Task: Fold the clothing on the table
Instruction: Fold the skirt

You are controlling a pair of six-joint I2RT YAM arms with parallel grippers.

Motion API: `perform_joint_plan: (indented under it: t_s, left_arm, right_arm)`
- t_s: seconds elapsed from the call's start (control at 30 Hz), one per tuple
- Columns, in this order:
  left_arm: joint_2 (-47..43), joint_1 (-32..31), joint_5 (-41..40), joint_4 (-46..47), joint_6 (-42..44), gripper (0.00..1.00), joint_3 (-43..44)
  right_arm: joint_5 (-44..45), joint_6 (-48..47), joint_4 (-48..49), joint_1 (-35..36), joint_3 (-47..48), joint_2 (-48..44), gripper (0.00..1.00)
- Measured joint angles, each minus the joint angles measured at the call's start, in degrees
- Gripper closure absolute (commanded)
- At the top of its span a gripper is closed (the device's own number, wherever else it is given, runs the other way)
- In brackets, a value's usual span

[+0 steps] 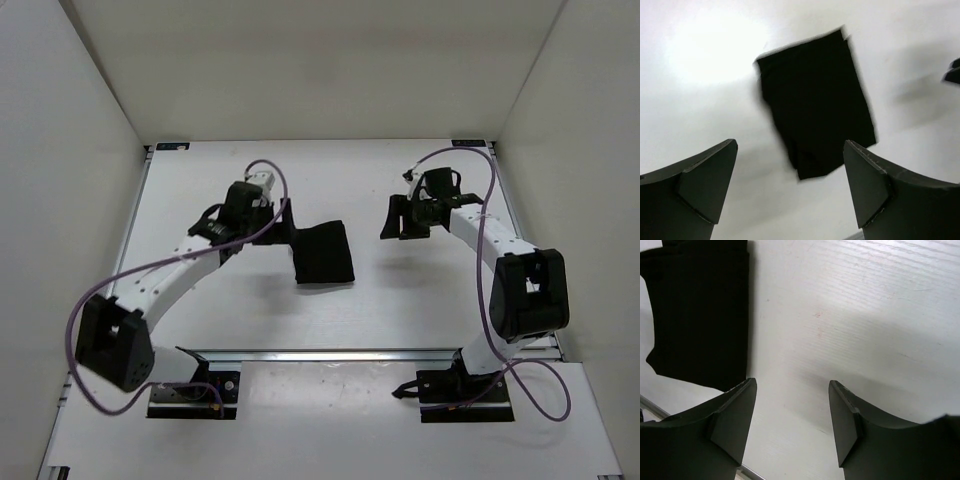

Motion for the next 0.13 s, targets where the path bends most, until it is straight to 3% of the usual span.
perform_joint_plan:
  t_s: [0.13]
  left_arm:
    - [-9.25,1.73,-3.63,-2.43,-1.84,0.01,-11.69]
  right_arm:
    - [0.44,-0.92,-1.29,2.86,0.72,0.0,0.42]
